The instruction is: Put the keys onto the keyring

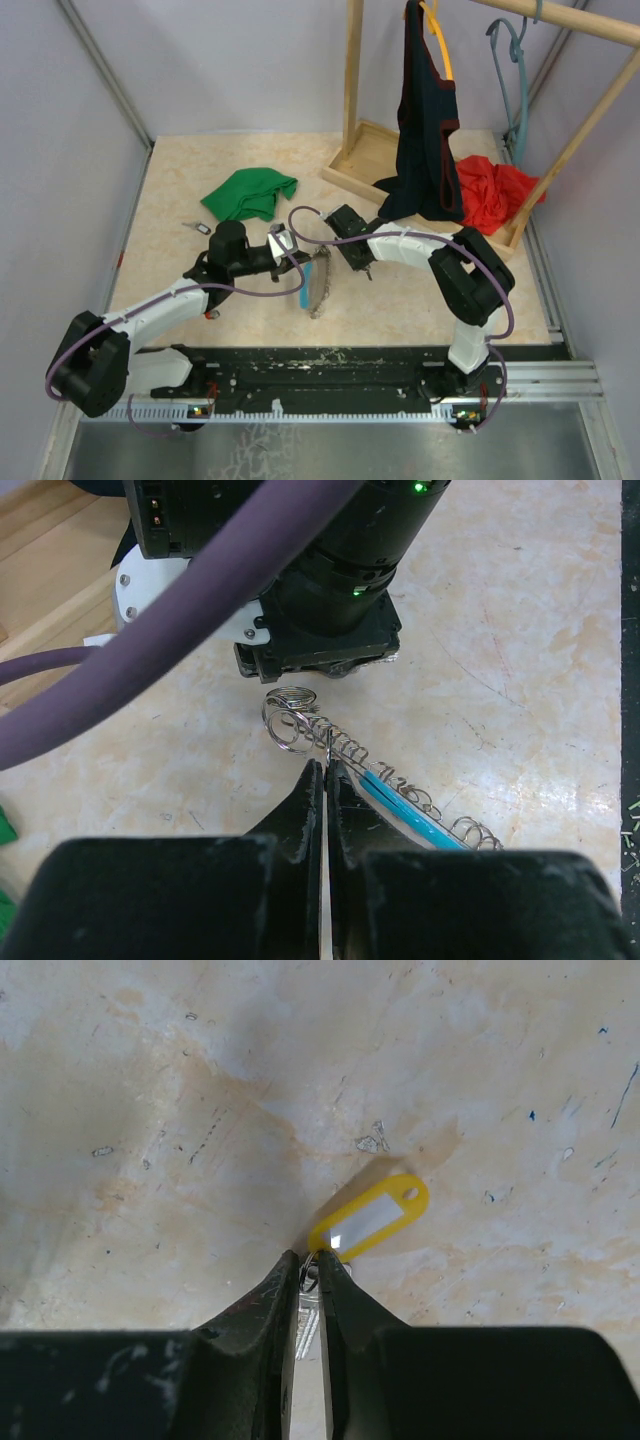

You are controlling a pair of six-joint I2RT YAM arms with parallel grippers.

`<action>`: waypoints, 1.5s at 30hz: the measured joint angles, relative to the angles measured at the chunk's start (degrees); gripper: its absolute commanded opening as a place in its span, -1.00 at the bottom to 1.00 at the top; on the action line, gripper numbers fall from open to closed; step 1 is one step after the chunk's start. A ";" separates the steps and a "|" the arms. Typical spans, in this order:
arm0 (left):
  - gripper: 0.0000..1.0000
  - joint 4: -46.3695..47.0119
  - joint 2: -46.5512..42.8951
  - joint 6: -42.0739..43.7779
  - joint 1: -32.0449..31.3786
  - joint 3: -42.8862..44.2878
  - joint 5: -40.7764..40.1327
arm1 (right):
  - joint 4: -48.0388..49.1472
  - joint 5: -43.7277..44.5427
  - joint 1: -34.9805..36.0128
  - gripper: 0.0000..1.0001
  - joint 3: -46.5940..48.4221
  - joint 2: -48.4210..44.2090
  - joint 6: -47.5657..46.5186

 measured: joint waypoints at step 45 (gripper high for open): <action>-1.00 4.72 -1.29 -5.53 -1.79 -1.01 -15.61 | 38.42 -32.81 -4.59 -1.00 -28.46 -38.16 -6.29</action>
